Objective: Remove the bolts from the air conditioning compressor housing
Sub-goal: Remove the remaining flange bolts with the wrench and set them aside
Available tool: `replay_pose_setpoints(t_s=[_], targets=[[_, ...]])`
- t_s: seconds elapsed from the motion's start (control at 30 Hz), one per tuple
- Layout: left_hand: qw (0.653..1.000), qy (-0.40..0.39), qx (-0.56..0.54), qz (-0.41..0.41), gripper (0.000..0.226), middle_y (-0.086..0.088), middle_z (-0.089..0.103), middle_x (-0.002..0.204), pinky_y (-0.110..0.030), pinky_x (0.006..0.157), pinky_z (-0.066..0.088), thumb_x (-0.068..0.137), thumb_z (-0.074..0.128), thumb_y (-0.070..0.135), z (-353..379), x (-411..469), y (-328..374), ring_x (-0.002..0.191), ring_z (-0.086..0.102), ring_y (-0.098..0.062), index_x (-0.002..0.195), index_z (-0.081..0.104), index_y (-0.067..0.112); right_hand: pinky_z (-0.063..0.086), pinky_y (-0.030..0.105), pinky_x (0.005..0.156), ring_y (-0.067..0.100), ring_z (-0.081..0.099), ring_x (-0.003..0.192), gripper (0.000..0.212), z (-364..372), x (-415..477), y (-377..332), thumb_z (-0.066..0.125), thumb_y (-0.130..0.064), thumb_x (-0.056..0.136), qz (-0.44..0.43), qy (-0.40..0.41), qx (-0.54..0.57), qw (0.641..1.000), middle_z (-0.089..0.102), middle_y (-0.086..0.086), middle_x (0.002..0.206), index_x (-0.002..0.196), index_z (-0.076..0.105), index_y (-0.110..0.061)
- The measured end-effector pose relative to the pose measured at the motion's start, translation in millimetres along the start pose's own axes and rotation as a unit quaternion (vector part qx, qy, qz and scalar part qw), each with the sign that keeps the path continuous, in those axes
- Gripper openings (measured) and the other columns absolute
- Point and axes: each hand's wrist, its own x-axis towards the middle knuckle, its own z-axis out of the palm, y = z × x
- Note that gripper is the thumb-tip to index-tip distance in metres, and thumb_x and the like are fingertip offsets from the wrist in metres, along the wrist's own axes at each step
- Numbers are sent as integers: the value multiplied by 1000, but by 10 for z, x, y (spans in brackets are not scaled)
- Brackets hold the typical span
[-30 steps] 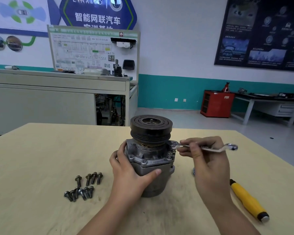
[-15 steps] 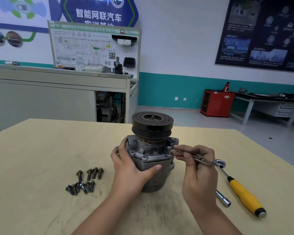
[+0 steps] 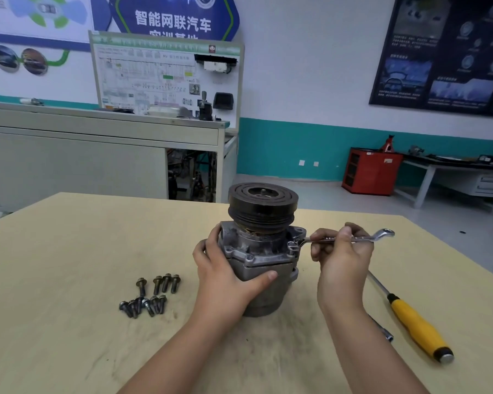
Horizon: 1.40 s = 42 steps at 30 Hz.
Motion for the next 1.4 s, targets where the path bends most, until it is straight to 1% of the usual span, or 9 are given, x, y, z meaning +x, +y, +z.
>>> replay_pose_setpoints(t_s=[0.2,0.33,0.47,0.57,0.7,0.93,1.07,1.2,1.4], targets=[[1000,-2,-2,7,116,18,10,133,-20,103,22,55,82,53,-2,4,-1,133,26,-15,141,4,44,31,15,37,9,38,33,24,37,231,4,26,-15,105,156,-43,39,986,55,3,52,88,43,-14],[1000,2,-6,9,117,18,11,130,-20,103,23,55,83,52,5,6,-9,132,26,-14,142,5,42,28,14,34,8,37,31,27,62,291,7,28,-20,105,213,-69,42,974,53,5,58,86,45,-11],[1000,2,-5,14,115,23,8,123,-20,103,23,53,81,54,12,6,-15,131,26,-11,138,4,48,32,12,35,7,42,32,30,81,301,7,30,-23,105,242,-60,93,964,57,2,50,79,42,-13],[1000,4,-9,14,116,20,10,130,-20,104,24,51,79,57,16,6,-24,130,27,-11,139,4,47,39,14,39,10,49,36,30,82,243,-42,29,-23,105,174,-27,132,975,58,7,59,79,41,-13],[1000,7,-10,12,118,22,10,126,-19,103,23,49,79,58,26,11,-37,124,26,-4,141,6,44,44,21,42,17,58,43,28,15,103,-107,28,-19,105,3,-44,46,998,62,1,59,81,41,-10],[1000,10,-6,14,117,21,9,123,-18,102,22,52,82,52,31,9,-34,121,24,-3,141,6,43,54,29,56,20,67,58,14,-47,-204,-90,42,-24,97,-185,-96,-78,975,67,3,76,84,47,-24],[1000,11,-8,12,119,19,9,124,-18,102,23,51,81,52,26,7,-18,121,24,-2,142,6,41,53,23,63,8,66,65,12,-74,-261,-32,43,-24,96,-250,-109,-154,950,66,-5,76,87,49,-29],[1000,9,-8,8,119,16,10,126,-19,103,24,52,83,50,24,15,-17,122,26,-4,144,8,38,48,10,66,4,63,72,10,-70,-349,30,40,-26,93,-311,-129,-195,921,63,5,85,93,45,-35],[1000,10,-4,7,120,9,13,136,-20,104,23,53,85,47,24,19,-17,130,26,-11,145,8,35,48,12,66,7,62,69,19,-50,-386,46,42,-10,94,-283,-89,-149,943,64,4,83,90,45,-29]])
